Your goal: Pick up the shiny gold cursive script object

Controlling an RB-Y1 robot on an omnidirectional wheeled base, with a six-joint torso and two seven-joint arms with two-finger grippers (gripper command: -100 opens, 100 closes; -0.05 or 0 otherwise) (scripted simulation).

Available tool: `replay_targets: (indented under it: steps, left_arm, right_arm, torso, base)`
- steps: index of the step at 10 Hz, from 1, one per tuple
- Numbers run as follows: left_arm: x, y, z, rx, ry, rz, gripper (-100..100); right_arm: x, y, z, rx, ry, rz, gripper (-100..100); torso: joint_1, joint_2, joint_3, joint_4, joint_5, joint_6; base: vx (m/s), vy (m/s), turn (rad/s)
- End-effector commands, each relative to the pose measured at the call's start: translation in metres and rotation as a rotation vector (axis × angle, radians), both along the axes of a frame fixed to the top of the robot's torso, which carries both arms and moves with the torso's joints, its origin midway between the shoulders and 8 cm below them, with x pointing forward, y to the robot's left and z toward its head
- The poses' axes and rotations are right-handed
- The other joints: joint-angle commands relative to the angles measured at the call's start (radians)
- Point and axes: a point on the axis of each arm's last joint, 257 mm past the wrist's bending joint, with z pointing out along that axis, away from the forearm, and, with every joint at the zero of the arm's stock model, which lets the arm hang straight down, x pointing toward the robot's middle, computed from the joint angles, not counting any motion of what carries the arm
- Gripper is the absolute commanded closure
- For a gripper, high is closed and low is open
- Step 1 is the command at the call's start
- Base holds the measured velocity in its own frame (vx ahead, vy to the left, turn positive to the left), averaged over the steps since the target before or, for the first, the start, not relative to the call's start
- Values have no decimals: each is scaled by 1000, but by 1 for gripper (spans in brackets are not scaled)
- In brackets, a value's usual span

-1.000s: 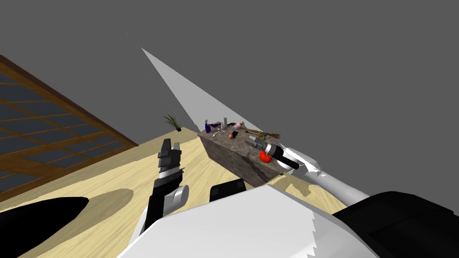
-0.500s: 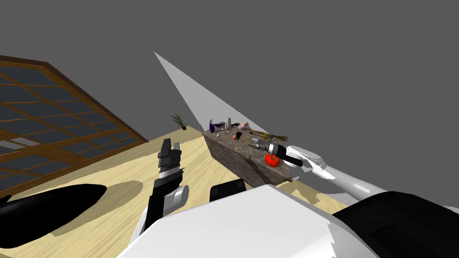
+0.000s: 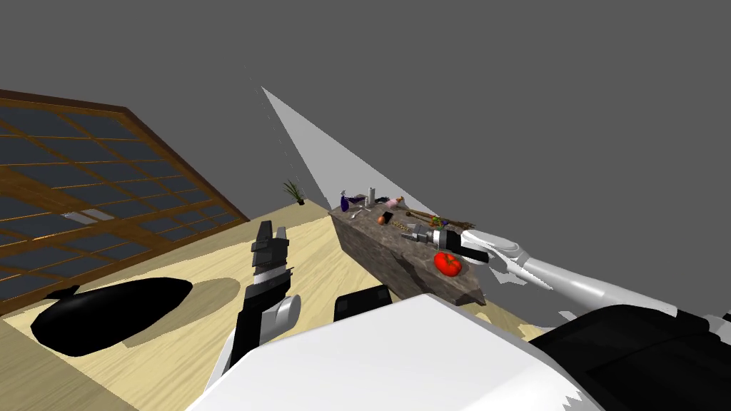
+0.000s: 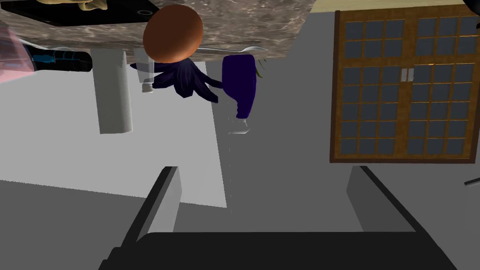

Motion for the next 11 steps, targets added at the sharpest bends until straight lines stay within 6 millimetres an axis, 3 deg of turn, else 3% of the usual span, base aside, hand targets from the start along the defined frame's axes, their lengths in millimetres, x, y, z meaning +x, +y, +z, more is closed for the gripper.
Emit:
replay_targets:
  steps: [1, 2, 5, 7, 8, 9, 10, 11]
  left_arm:
    - [0, 0, 0, 0, 0, 0, 0]
    - [0, 0, 0, 0, 0, 0, 0]
    - [0, 0, 0, 0, 0, 0, 0]
    - [0, 0, 0, 0, 0, 0, 0]
    - [0, 0, 0, 0, 0, 0, 0]
    - [0, 0, 0, 0, 0, 0, 0]
    - [0, 0, 0, 0, 0, 0, 0]
    - [0, 0, 0, 0, 0, 0, 0]
  right_arm:
    - [-5, -21, -18, -65, 49, -3, -100]
    - [-4, -28, -18, -88, 54, -3, -100]
    - [-22, -73, -47, -209, 153, -11, -100]
    - [-21, -79, -47, -220, 156, -18, -100]
    - [-33, -102, -60, -278, 209, -22, -100]
    - [-33, -106, -60, -282, 211, -28, -100]
    - [-47, -129, -72, -334, 266, -33, -100]
    - [-47, -133, -72, -340, 268, -39, -100]
  torso:
    - [0, 0, 0, 0, 0, 0]
    - [1, 0, 0, 0, 0, -1]
    - [0, 0, 0, 0, 0, 0]
    - [1, 0, 0, 0, 0, 0]
    - [-1, 2, 1, 0, 0, 1]
    - [0, 1, 0, 0, 0, 0]
    - [0, 0, 0, 0, 0, 0]
    - [2, -1, 0, 0, 0, 0]
  base:
    - [56, 58, 192]
    - [54, 47, 101]
    - [76, 51, 151]
    - [53, 33, 49]
    - [60, 35, 189]
    - [65, 34, 108]
    - [82, 77, 201]
    - [82, 52, 85]
